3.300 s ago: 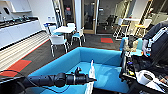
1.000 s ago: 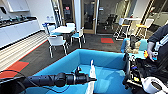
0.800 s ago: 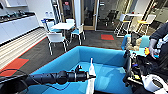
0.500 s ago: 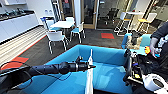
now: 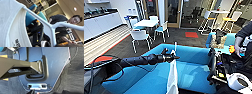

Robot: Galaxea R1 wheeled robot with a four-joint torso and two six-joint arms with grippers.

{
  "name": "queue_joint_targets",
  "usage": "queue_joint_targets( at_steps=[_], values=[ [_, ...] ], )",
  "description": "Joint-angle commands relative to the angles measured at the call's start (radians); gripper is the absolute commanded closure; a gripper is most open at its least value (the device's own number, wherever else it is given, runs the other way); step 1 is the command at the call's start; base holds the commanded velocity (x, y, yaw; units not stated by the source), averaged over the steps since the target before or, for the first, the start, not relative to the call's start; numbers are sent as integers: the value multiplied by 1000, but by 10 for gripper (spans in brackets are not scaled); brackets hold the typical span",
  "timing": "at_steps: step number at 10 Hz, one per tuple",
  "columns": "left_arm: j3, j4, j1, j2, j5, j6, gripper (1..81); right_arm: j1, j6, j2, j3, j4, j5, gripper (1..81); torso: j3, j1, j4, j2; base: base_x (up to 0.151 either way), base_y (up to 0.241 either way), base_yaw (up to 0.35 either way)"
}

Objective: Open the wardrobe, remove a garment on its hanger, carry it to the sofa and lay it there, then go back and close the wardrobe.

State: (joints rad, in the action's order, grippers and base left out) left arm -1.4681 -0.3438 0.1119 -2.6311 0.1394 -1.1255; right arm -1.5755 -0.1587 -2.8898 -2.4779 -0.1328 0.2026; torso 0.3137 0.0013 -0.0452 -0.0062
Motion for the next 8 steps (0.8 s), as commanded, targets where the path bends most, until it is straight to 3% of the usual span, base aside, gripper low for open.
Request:
queue_joint_targets(
  at_steps=[1,3,4,8],
  values=[
    [-103,2,-246,-66,19,-19,811,4,-4,5,16,12,-69,10,91,0,0,0,0,0,0],
    [-172,23,-290,-126,22,-19,811,5,-4,5,16,12,-69,10,138,0,0,0,0,0,0],
    [-205,45,-324,-153,38,-19,811,5,-4,7,16,9,-69,10,95,1,0,1,0,0,0],
    [-327,126,-442,-173,34,-19,811,5,-4,2,16,9,-69,10,130,1,0,2,0,0,0]
  ],
)
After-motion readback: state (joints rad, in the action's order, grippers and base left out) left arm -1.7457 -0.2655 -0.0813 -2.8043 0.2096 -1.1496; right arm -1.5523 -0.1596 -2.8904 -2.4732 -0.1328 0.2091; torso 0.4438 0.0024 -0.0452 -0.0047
